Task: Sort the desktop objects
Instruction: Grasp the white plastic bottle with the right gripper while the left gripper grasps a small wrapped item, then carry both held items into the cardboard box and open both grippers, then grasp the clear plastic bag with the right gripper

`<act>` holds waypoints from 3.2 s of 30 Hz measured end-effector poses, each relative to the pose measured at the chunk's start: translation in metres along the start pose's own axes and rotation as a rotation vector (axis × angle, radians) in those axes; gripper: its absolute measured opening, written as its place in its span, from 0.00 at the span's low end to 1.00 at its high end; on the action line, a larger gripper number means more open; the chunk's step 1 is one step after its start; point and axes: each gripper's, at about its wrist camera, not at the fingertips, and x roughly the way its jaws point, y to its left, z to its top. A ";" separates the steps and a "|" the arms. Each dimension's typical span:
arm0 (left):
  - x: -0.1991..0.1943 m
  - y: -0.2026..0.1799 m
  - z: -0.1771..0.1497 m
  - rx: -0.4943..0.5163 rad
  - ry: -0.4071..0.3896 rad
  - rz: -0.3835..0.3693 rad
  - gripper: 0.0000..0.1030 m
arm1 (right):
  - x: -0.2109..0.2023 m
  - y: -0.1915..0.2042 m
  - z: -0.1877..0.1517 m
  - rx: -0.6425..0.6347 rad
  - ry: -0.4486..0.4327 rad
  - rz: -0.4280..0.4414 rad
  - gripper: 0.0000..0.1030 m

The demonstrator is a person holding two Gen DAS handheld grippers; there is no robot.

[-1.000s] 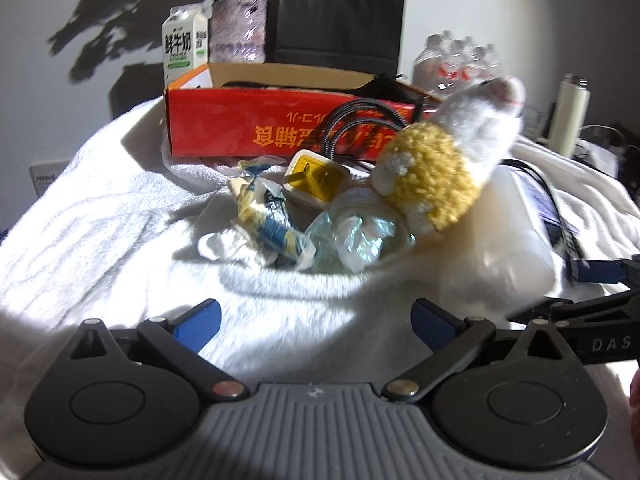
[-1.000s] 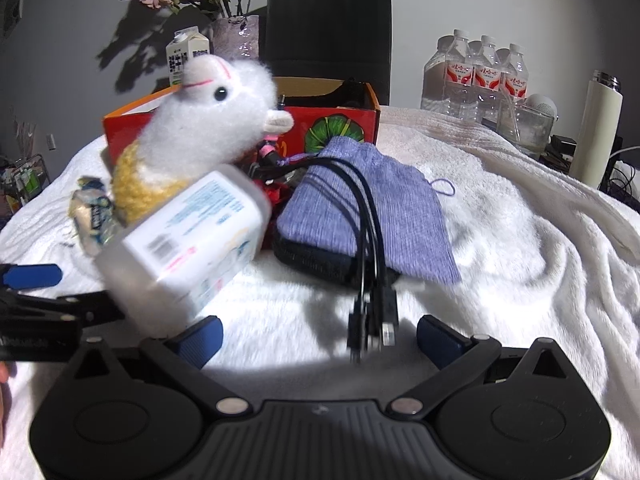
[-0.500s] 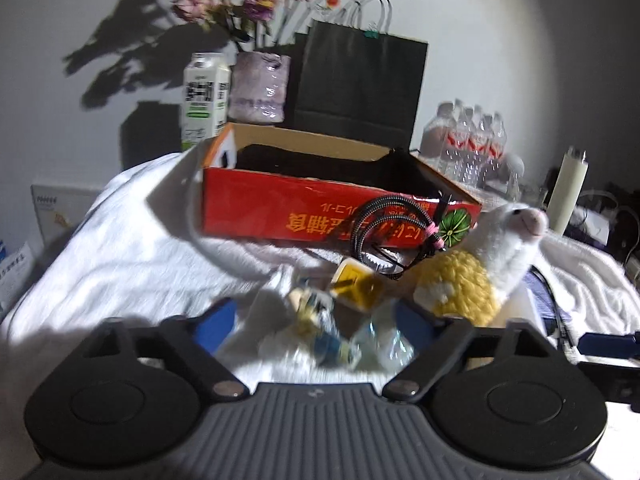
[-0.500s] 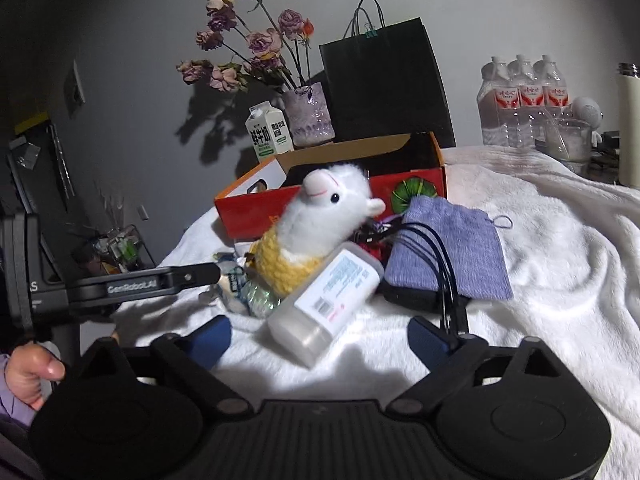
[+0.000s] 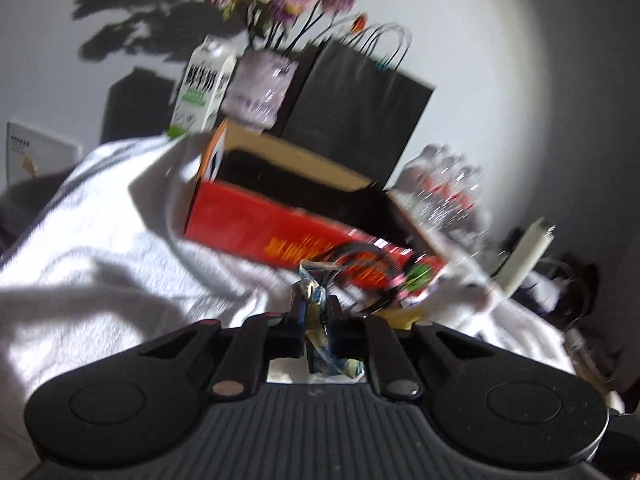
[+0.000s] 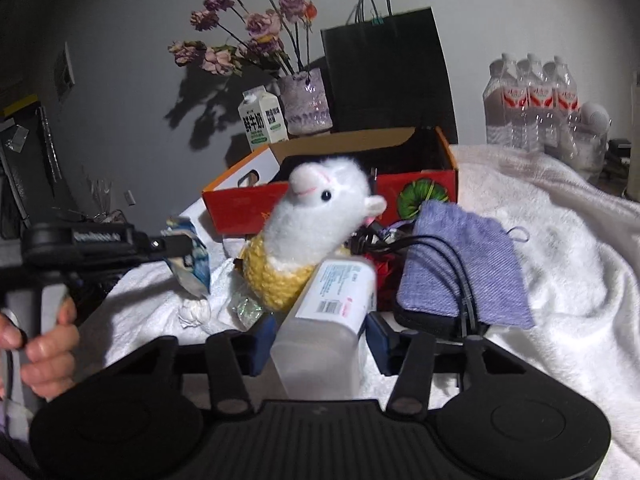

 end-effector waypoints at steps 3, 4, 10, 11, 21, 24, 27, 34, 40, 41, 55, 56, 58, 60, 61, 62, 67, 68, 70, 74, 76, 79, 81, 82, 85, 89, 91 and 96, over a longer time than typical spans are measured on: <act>-0.013 -0.005 0.004 0.005 -0.016 0.007 0.10 | -0.026 0.000 -0.001 -0.013 -0.032 -0.025 0.41; -0.017 -0.007 0.005 0.010 -0.023 0.014 0.10 | -0.035 0.000 -0.001 -0.013 -0.043 -0.034 0.41; -0.038 -0.012 -0.009 0.010 -0.038 0.047 0.10 | -0.062 0.000 -0.018 -0.058 -0.037 -0.092 0.40; -0.040 -0.013 -0.014 0.011 -0.036 0.061 0.10 | -0.063 0.001 -0.023 -0.072 -0.046 -0.089 0.41; -0.068 -0.010 -0.038 -0.004 0.002 0.050 0.10 | -0.047 0.003 -0.050 -0.117 0.031 -0.179 0.40; -0.077 -0.010 -0.016 0.014 -0.008 0.011 0.10 | -0.072 0.004 -0.031 -0.102 -0.065 -0.139 0.40; -0.077 -0.016 0.024 0.101 -0.031 -0.020 0.10 | -0.090 -0.001 0.011 -0.141 -0.120 -0.106 0.40; 0.032 -0.020 0.123 0.240 0.018 0.014 0.10 | -0.009 -0.024 0.143 -0.279 -0.148 -0.140 0.40; 0.203 0.011 0.171 0.252 0.195 0.097 0.10 | 0.164 -0.033 0.213 -0.464 0.014 -0.306 0.40; 0.228 0.017 0.174 0.244 0.223 0.121 0.10 | 0.191 -0.034 0.217 -0.489 0.039 -0.338 0.40; 0.322 0.046 0.147 0.331 0.340 0.296 0.19 | 0.342 -0.029 0.182 -0.851 0.299 -0.471 0.46; 0.324 0.047 0.147 0.321 0.345 0.305 0.19 | 0.341 -0.025 0.178 -0.874 0.314 -0.461 0.59; 0.325 0.045 0.147 0.331 0.360 0.295 0.33 | 0.340 -0.019 0.173 -0.924 0.320 -0.458 0.60; 0.328 0.040 0.149 0.341 0.419 0.223 0.55 | 0.334 -0.016 0.174 -0.923 0.314 -0.459 0.62; 0.326 0.037 0.149 0.340 0.443 0.202 0.61 | 0.327 -0.016 0.178 -0.886 0.315 -0.435 0.68; 0.322 0.033 0.150 0.345 0.441 0.202 0.63 | 0.319 -0.018 0.185 -0.833 0.325 -0.398 0.76; 0.276 0.003 0.167 0.403 0.286 0.274 1.00 | 0.263 -0.022 0.216 -0.638 0.330 -0.236 0.85; 0.265 0.001 0.173 0.385 0.276 0.263 1.00 | 0.251 -0.022 0.221 -0.610 0.317 -0.221 0.86; 0.243 -0.005 0.182 0.343 0.255 0.260 1.00 | 0.230 -0.024 0.227 -0.541 0.293 -0.191 0.90; 0.189 -0.012 0.188 0.255 0.231 0.322 1.00 | 0.188 -0.030 0.237 -0.377 0.292 -0.120 0.90; 0.153 -0.012 0.179 0.203 0.213 0.314 1.00 | 0.159 -0.033 0.234 -0.301 0.270 -0.085 0.90; 0.096 -0.014 0.153 0.162 0.171 0.275 1.00 | 0.105 -0.037 0.207 -0.203 0.188 -0.012 0.90; 0.060 -0.017 0.126 0.153 0.142 0.234 1.00 | 0.067 -0.037 0.181 -0.155 0.132 0.037 0.94; 0.042 -0.019 0.110 0.149 0.133 0.213 1.00 | 0.046 -0.034 0.166 -0.139 0.103 0.058 0.98; -0.005 -0.021 0.060 0.120 0.102 0.144 1.00 | -0.003 -0.026 0.118 -0.111 0.031 0.085 1.00; -0.050 -0.020 -0.006 0.053 0.050 0.077 1.00 | -0.052 -0.014 0.052 -0.080 -0.052 0.072 1.00; -0.062 -0.018 -0.035 0.053 0.047 0.061 1.00 | -0.065 -0.012 0.022 -0.027 -0.093 0.057 1.00; -0.063 -0.028 -0.075 0.172 0.098 0.079 1.00 | -0.070 -0.010 -0.036 0.057 -0.038 0.071 1.00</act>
